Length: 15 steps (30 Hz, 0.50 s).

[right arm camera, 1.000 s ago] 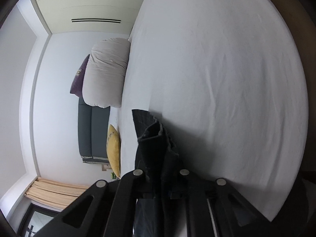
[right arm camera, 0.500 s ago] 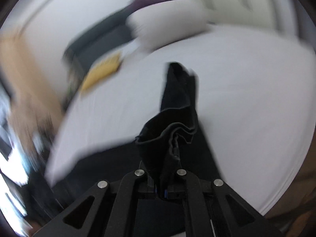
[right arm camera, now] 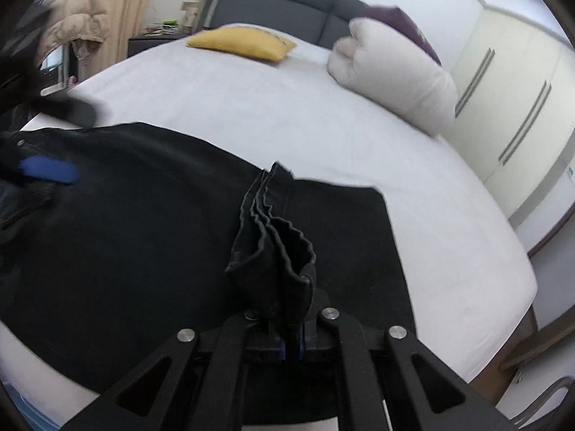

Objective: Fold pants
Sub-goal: 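Grasp the leg hems with the left gripper beside the right gripper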

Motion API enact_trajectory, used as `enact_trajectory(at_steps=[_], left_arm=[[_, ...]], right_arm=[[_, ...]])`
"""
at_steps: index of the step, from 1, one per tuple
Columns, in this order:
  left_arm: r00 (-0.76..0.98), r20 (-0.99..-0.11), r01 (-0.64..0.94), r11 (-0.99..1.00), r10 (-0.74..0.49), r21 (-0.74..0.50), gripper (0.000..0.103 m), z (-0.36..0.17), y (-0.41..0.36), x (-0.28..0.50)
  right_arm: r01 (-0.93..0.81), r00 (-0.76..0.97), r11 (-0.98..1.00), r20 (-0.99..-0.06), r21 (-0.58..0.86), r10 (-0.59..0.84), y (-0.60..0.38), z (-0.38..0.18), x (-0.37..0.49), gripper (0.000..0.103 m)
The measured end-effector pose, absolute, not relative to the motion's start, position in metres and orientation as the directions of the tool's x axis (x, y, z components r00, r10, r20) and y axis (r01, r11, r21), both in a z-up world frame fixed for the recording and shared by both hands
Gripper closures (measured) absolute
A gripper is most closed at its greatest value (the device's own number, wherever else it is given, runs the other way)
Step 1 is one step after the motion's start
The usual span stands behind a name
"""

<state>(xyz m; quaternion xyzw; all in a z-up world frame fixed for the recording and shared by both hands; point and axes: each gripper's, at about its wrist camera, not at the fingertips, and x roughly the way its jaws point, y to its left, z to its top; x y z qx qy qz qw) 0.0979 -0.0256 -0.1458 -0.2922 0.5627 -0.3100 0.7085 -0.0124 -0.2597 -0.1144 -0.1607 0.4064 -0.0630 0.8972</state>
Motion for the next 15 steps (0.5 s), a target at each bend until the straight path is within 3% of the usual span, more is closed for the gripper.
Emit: enact_trajectory(at_steps=[5,9,10,11,12,15], left_arm=[[0.017,-0.642,0.134,0.638,-0.767,-0.758,0.017,-0.157,-0.064,0.119],[-0.006,-0.629,0.138,0.622,-0.777,-0.771,0.022,-0.158,-0.072,0.124],[-0.008,-0.627,0.144,0.62,-0.779,-0.772,0.04,-0.157,-0.072,0.126],[-0.02,-0.631,0.151,0.621,-0.776,-0.769,0.067,-0.157,-0.072,0.127],[-0.031,-0.64,0.152,0.629,-0.768,-0.762,0.077,-0.158,-0.069,0.127],[-0.017,-0.656,0.171,0.645,-0.754,-0.745,0.089,-0.156,-0.055,0.128]], right_arm=[[-0.068,0.697,0.925,-0.681,-0.374,-0.224,-0.226,-0.104,-0.024,0.097],[-0.116,0.723,0.915,-0.664,-0.387,-0.19,-0.202,-0.095,-0.03,0.097],[-0.134,0.73,0.908,-0.659,-0.398,-0.181,-0.194,-0.094,-0.031,0.097],[-0.149,0.733,0.903,-0.658,-0.404,-0.173,-0.189,-0.094,-0.032,0.097],[-0.159,0.735,0.899,-0.657,-0.407,-0.167,-0.184,-0.094,-0.032,0.097],[-0.188,0.743,0.887,-0.651,-0.422,-0.152,-0.174,-0.092,-0.033,0.097]])
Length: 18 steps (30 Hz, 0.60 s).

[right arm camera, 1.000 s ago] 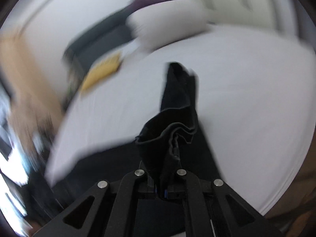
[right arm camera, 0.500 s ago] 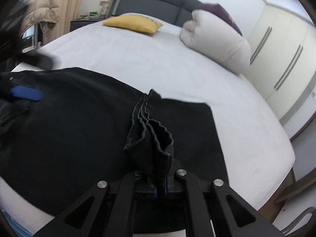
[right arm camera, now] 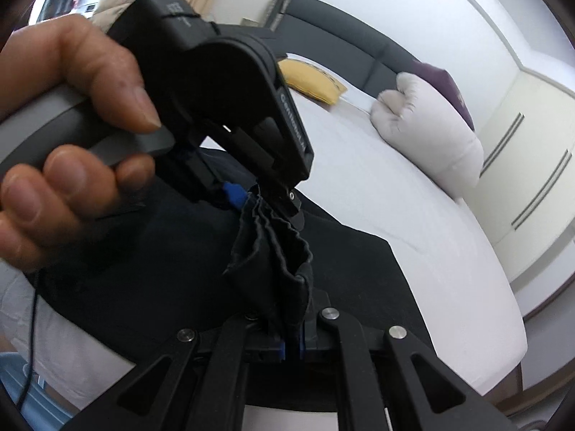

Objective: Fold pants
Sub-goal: 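Grasp the leg hems with the left gripper beside the right gripper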

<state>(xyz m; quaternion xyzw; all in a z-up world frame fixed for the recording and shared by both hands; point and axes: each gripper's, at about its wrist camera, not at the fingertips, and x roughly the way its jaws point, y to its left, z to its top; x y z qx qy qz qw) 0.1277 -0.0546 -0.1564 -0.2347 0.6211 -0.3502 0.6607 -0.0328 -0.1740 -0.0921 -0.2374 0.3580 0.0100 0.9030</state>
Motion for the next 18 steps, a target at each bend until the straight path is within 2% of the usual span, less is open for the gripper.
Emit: enact_trajectory(at_steps=[3,10,18], left_arm=[[-0.002,-0.66,0.184,0.648,-0.751,-0.739,0.092,-0.152,-0.037,0.127],[0.032,-0.741,0.223,0.727,-0.671,-0.649,0.092,-0.154,-0.01,0.133],[0.057,-0.767,0.18,0.763,-0.639,-0.621,0.092,-0.18,0.011,0.126]], right_arm=[[-0.219,0.748,0.878,-0.651,-0.427,-0.13,-0.165,-0.091,-0.03,0.097],[-0.329,0.734,0.838,-0.676,-0.435,-0.063,-0.122,-0.104,-0.027,0.097],[-0.407,0.694,0.813,-0.719,-0.417,-0.021,-0.101,-0.123,-0.025,0.097]])
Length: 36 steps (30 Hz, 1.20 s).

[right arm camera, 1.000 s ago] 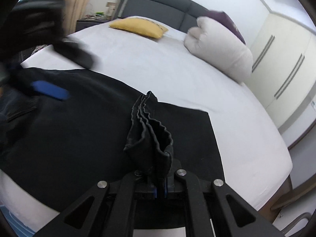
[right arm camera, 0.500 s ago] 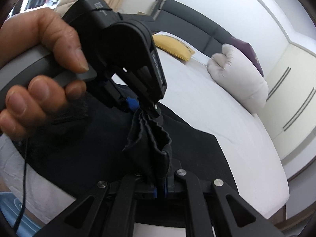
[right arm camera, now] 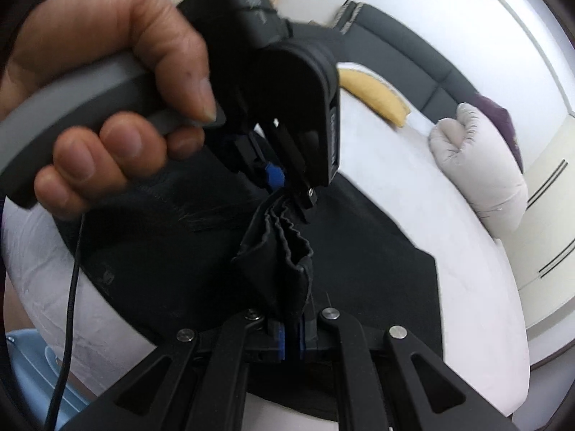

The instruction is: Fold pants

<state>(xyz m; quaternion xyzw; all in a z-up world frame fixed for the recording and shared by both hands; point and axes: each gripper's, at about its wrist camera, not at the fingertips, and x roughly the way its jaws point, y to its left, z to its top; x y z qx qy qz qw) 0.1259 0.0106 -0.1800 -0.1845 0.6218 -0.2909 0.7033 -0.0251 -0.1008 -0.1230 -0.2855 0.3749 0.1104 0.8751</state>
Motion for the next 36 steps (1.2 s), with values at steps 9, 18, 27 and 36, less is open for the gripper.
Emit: enact_trajectory(at_steps=[9,18,27,36], left_arm=[[0.121,-0.793,0.175,0.8,-0.596,-0.574,0.088,-0.178,0.01,0.123],[0.316,-0.841,0.253,0.893,-0.44,-0.372,0.088,-0.127,0.001,0.098],[0.269,-0.894,0.385,0.891,-0.357,-0.24,0.088,-0.162,-0.04,0.073],[0.297,-0.91,0.41,0.899,-0.289,-0.152,0.088,-0.161,-0.068,0.07]], right_arm=[[-0.382,0.642,0.858,-0.766,-0.344,-0.021,-0.115,-0.137,-0.019,0.07],[-0.378,0.497,0.918,-0.81,0.121,0.311,-0.193,-0.096,-0.021,0.056],[-0.155,0.389,0.697,-0.605,0.7,0.695,-0.356,-0.101,0.063,0.089],[0.073,0.239,0.569,-0.568,0.819,0.788,-0.382,-0.191,0.151,0.103]])
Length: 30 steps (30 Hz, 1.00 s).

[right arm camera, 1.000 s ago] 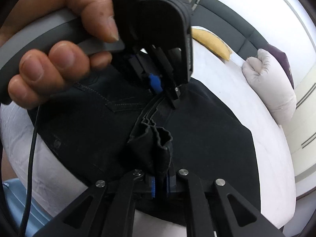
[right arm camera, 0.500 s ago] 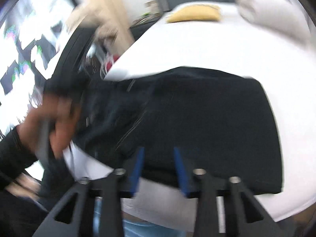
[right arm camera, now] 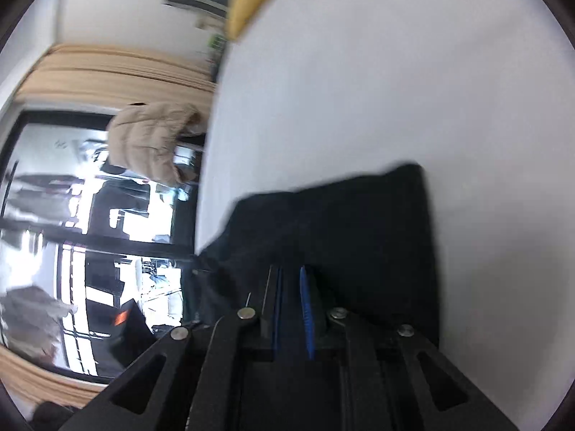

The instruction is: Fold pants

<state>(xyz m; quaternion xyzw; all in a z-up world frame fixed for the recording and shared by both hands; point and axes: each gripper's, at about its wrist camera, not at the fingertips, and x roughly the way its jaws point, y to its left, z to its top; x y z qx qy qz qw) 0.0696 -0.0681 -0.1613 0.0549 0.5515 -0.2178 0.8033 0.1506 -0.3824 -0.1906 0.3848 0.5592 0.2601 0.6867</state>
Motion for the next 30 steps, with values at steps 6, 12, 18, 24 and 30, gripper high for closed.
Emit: enact_trajectory(at_steps=[6,12,18,24,30], left_arm=[[0.295,-0.906,0.406,0.898,-0.304,-0.17,0.088,-0.159,-0.06,0.064],[0.294,-0.901,0.401,0.896,-0.32,-0.188,0.089,-0.161,-0.037,0.065],[0.299,-0.898,0.403,0.896,-0.323,-0.187,0.088,-0.164,-0.031,0.064],[0.306,-0.895,0.404,0.896,-0.324,-0.186,0.088,-0.163,-0.025,0.062],[0.31,-0.892,0.404,0.895,-0.329,-0.19,0.089,-0.161,-0.02,0.059]], right_arm=[[0.053,0.231,0.58,-0.576,0.813,0.784,-0.38,-0.188,0.118,0.102],[0.025,0.188,0.624,-0.617,0.781,0.764,-0.379,-0.181,0.073,0.102],[0.015,0.202,0.66,-0.649,0.751,0.733,-0.391,-0.174,0.034,0.102],[0.052,0.213,0.659,-0.653,0.75,0.727,-0.395,-0.17,0.009,0.102],[0.08,0.248,0.622,-0.62,0.779,0.744,-0.408,-0.185,0.002,0.103]])
